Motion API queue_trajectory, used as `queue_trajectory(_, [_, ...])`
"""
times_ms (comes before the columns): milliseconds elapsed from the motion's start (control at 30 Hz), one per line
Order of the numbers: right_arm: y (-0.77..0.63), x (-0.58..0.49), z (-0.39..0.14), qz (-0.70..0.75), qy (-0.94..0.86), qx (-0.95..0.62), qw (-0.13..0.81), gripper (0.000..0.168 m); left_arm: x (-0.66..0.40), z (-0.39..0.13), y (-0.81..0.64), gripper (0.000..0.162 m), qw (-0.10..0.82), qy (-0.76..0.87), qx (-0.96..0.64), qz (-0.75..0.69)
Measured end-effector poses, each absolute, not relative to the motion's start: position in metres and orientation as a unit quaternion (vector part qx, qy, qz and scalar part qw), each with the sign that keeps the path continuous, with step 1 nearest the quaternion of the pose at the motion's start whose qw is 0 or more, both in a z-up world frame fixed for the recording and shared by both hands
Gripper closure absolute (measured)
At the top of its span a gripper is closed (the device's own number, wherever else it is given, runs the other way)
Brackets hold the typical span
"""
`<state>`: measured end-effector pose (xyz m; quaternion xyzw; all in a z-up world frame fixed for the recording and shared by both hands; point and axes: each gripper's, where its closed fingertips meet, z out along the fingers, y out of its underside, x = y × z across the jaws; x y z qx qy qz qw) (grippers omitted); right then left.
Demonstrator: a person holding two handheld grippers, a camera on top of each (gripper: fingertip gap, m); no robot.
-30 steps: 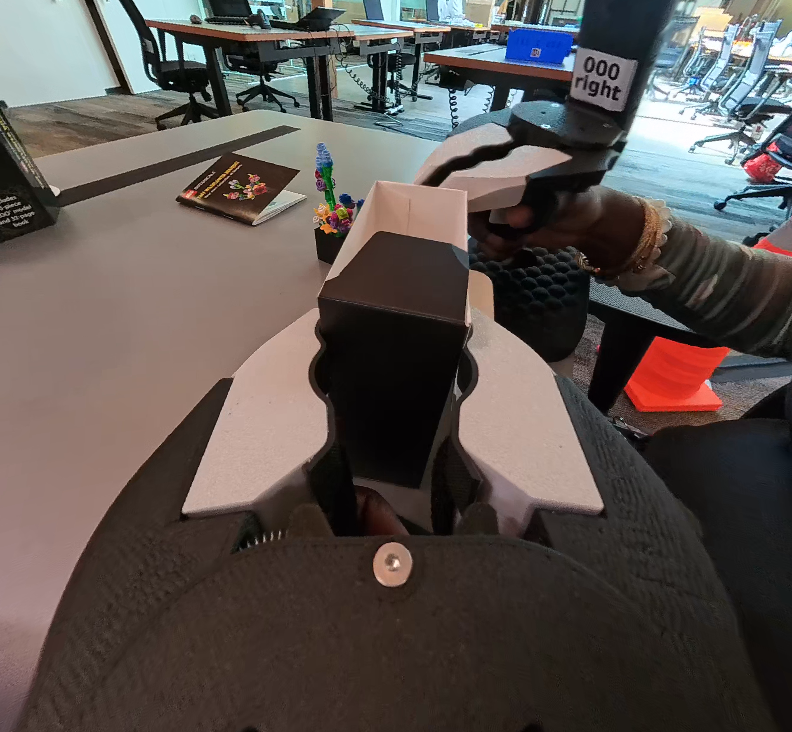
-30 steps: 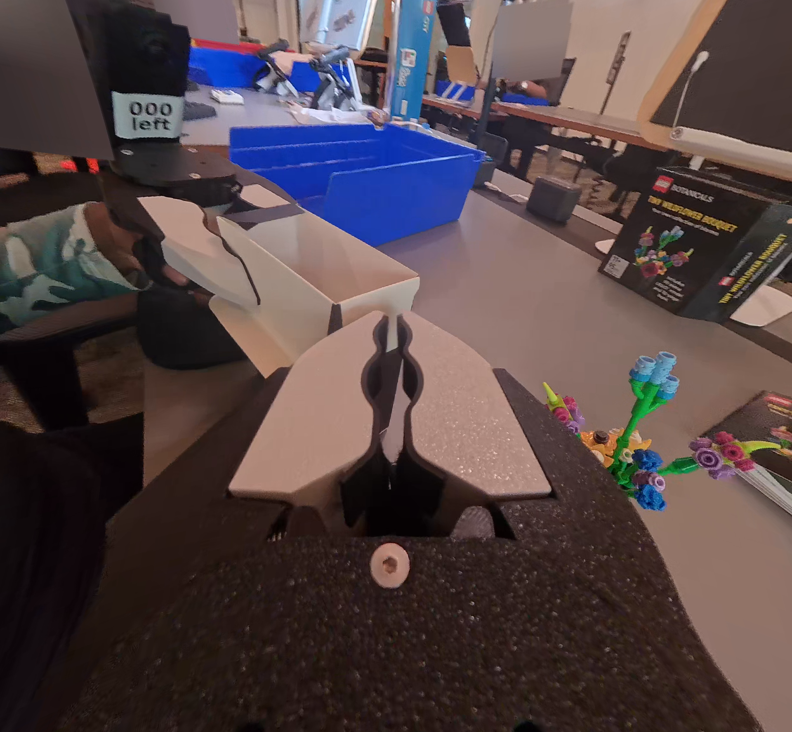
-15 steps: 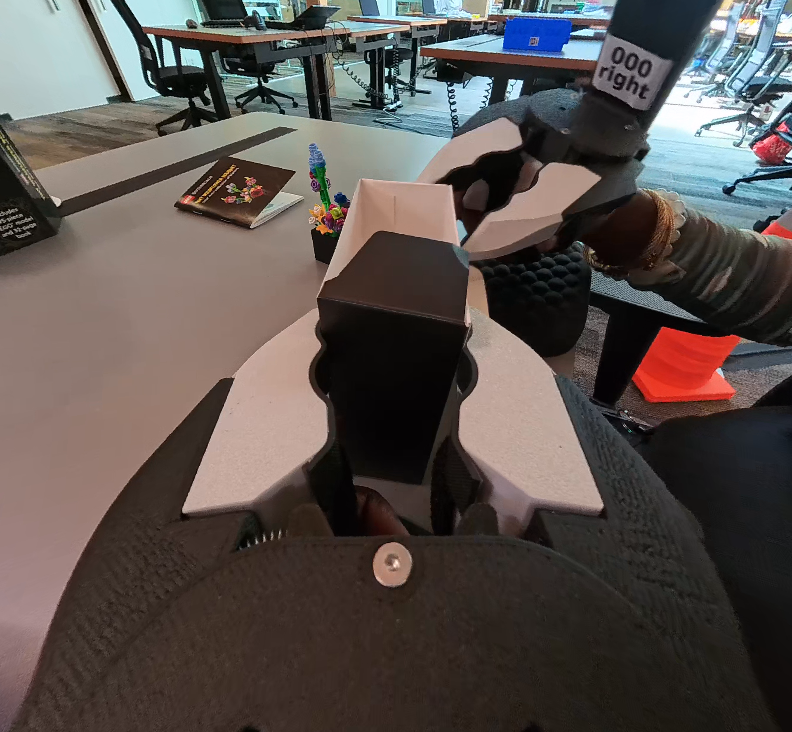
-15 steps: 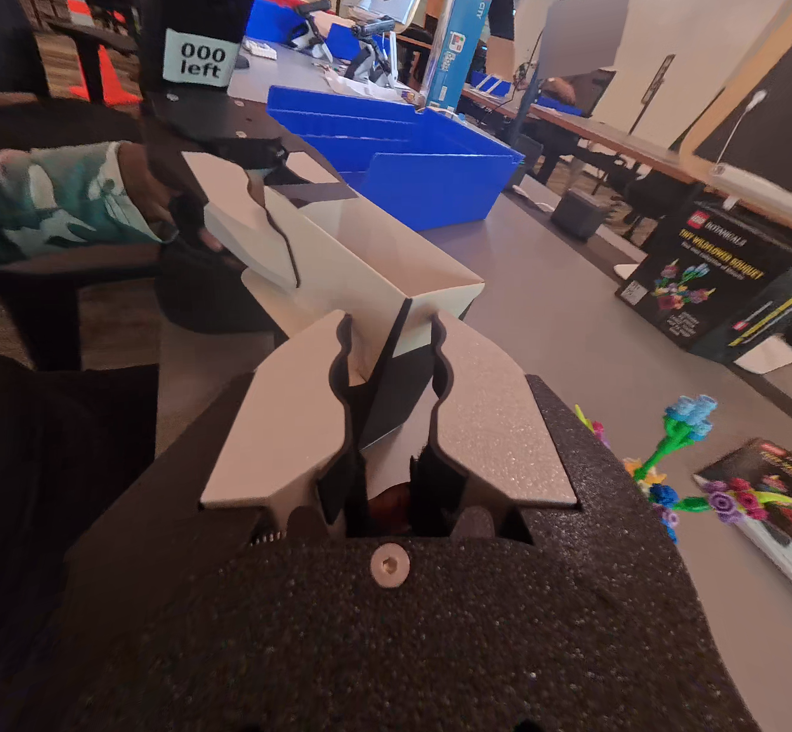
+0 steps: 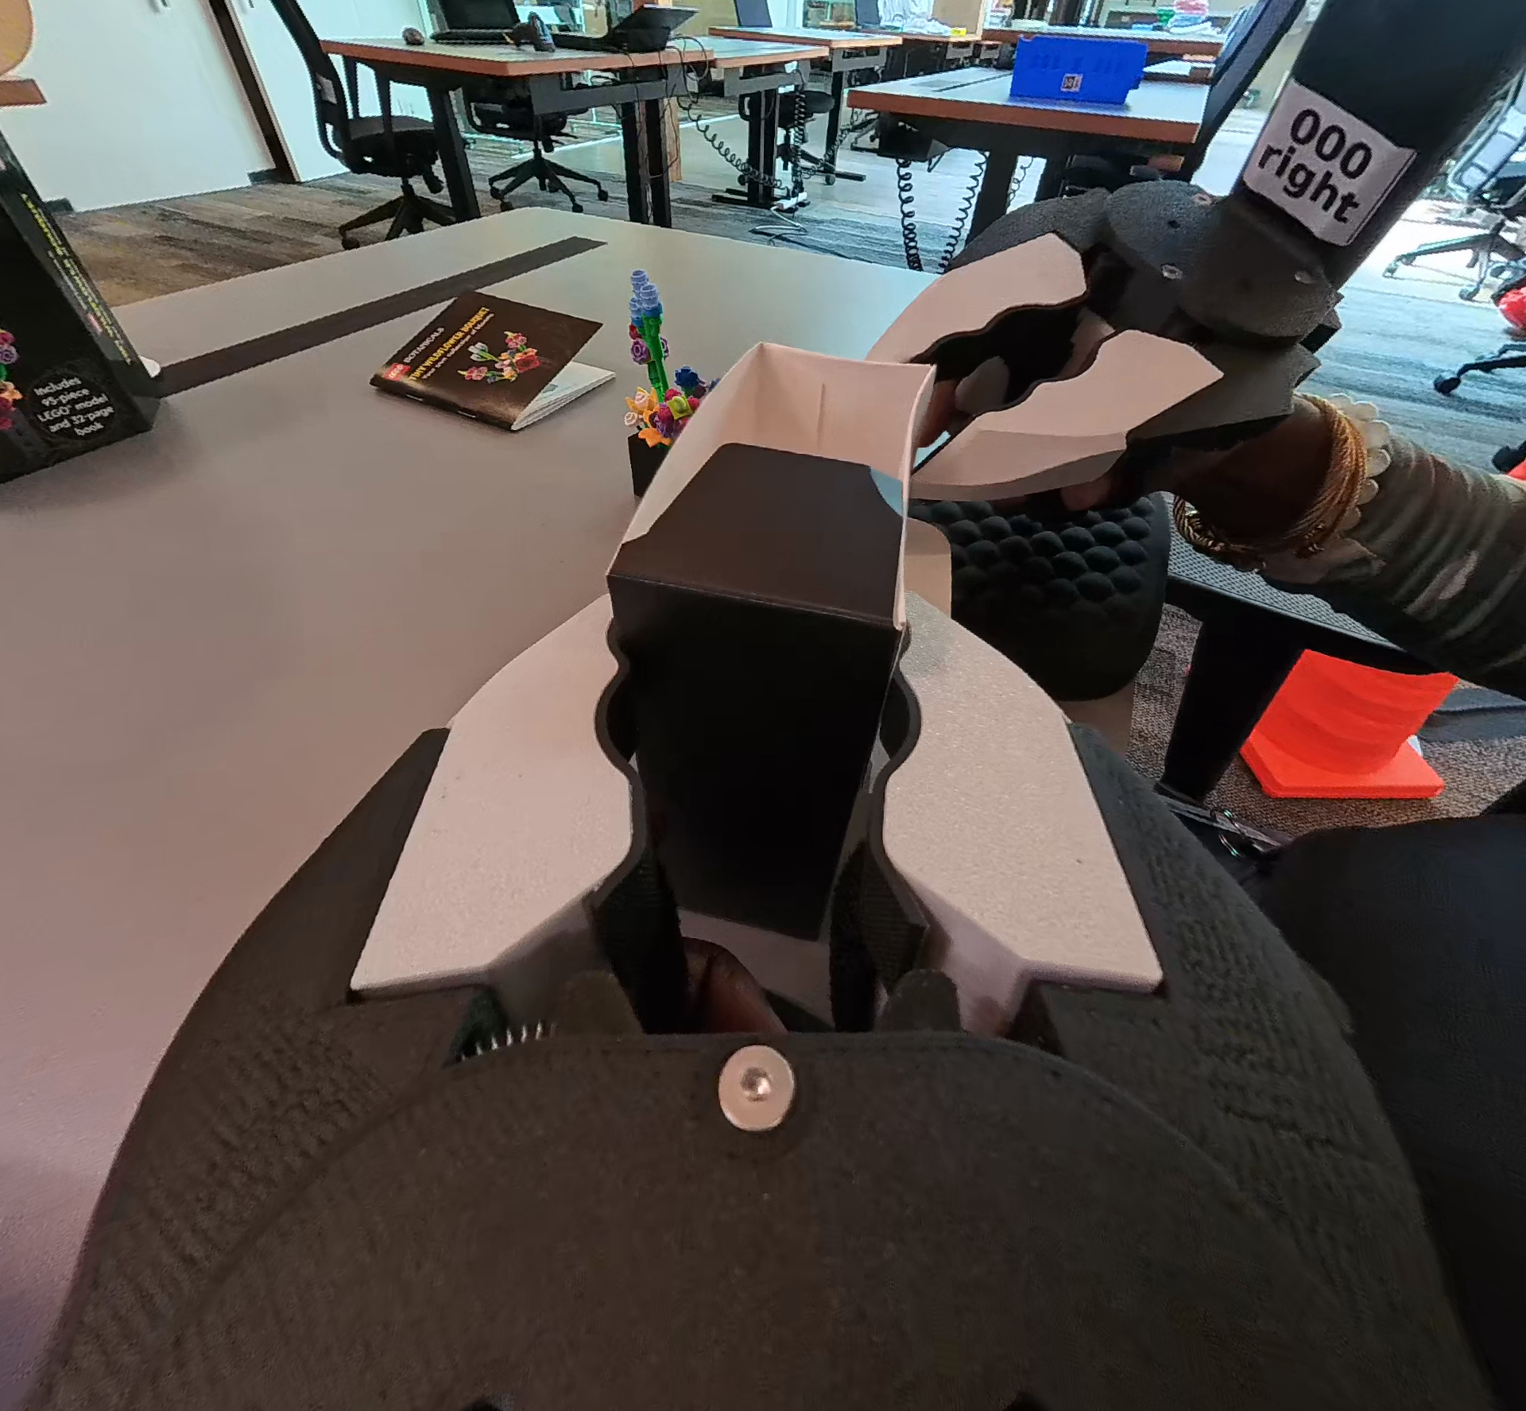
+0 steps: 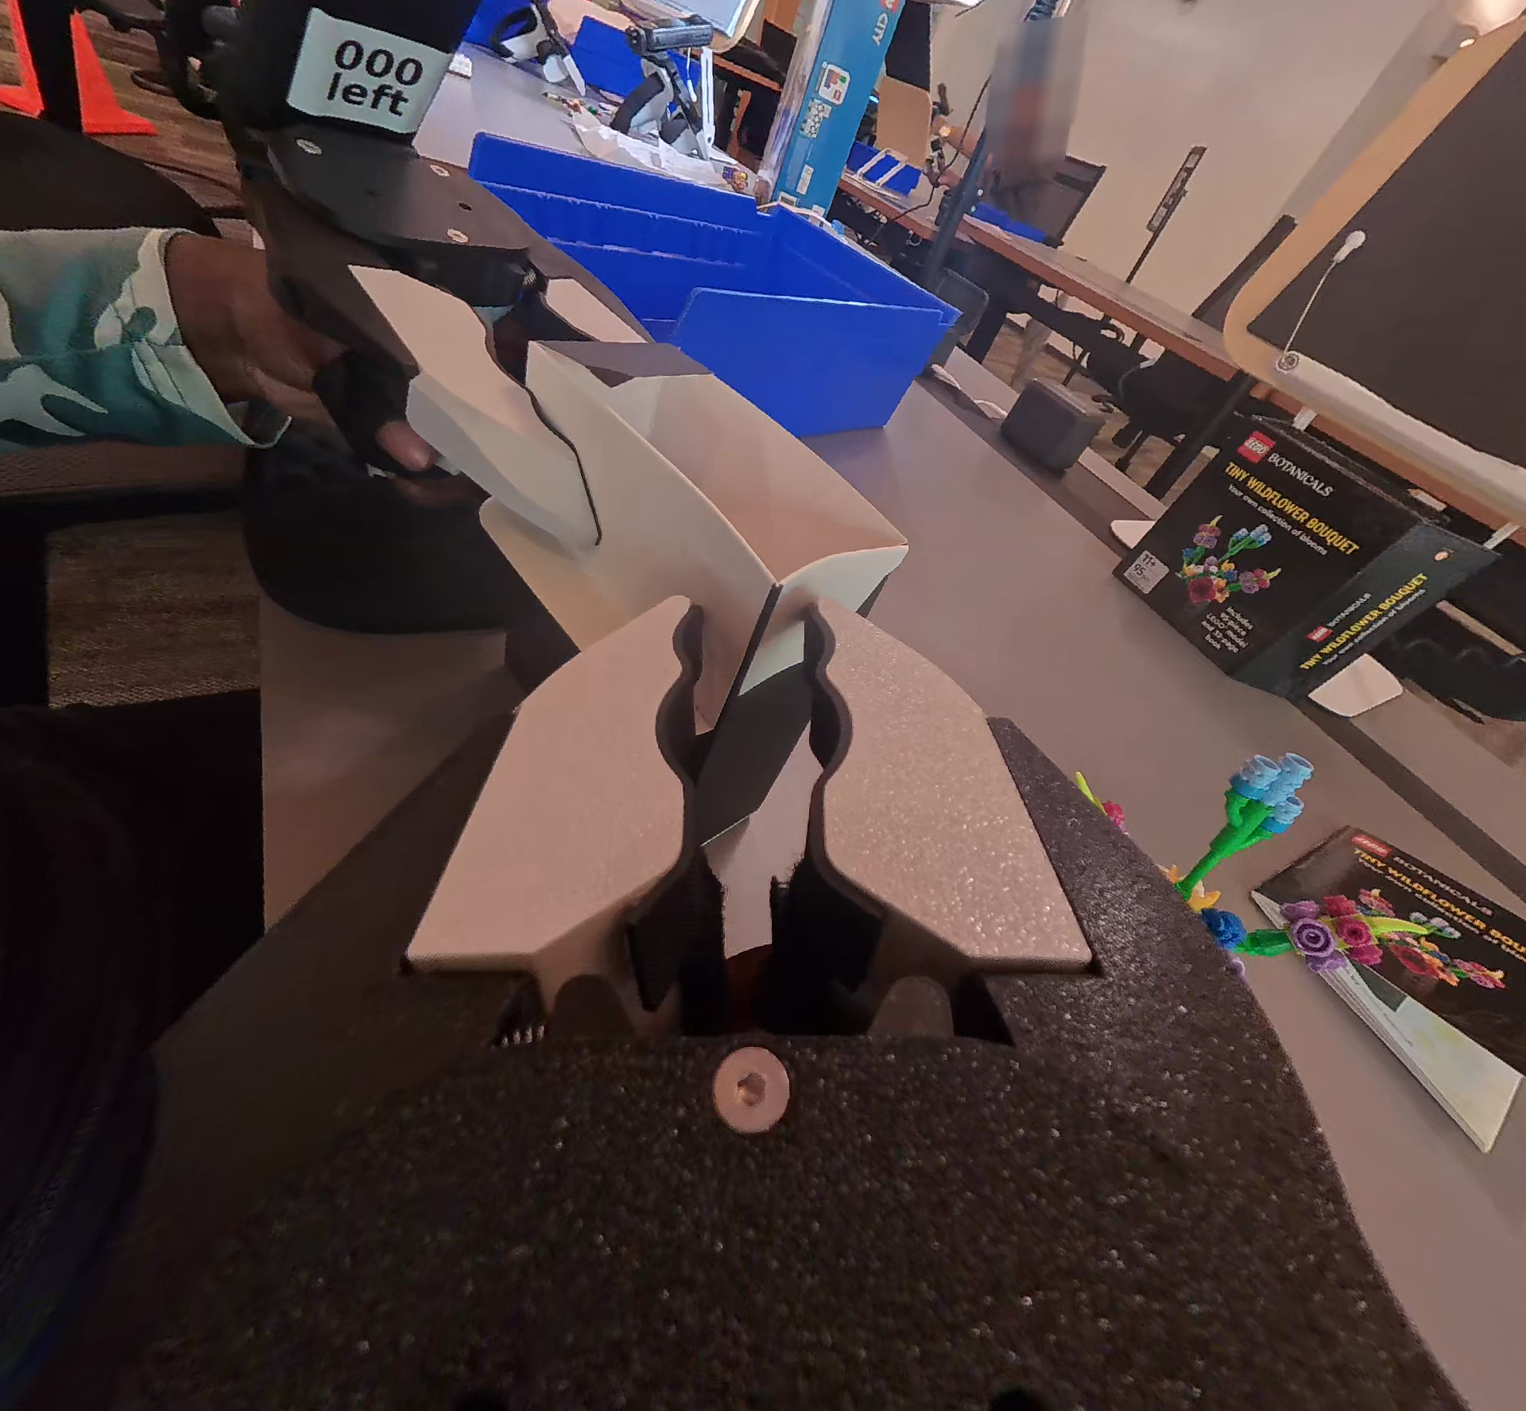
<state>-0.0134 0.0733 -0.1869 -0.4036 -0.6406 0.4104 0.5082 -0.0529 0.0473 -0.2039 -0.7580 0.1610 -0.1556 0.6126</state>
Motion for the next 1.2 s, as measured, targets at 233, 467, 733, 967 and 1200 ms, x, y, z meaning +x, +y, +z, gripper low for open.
queue_trajectory(233, [0.071,-0.009,-0.185,0.402,-0.627,-0.404,0.531,0.145,-0.054,-0.204,0.048,0.100,0.610,0.159,-0.761,-0.153])
queue_trajectory(467, [0.069,-0.005,-0.183,0.422,-0.637,-0.396,0.509,0.141,-0.046,-0.203,0.042,0.105,0.607,0.198,-0.752,-0.164])
queue_trajectory(733, [0.068,0.000,-0.184,0.451,-0.698,-0.373,0.412,0.074,-0.041,-0.204,0.039,0.105,0.599,0.235,-0.746,-0.169])
queue_trajectory(967, [0.063,-0.002,-0.155,0.458,-0.748,-0.326,0.353,0.041,-0.034,-0.204,0.035,0.105,0.595,0.302,-0.727,-0.164])
queue_trajectory(1200, [0.058,-0.036,-0.204,0.422,-0.781,-0.355,0.292,0.021,-0.034,-0.204,0.037,0.105,0.597,0.298,-0.724,-0.175])
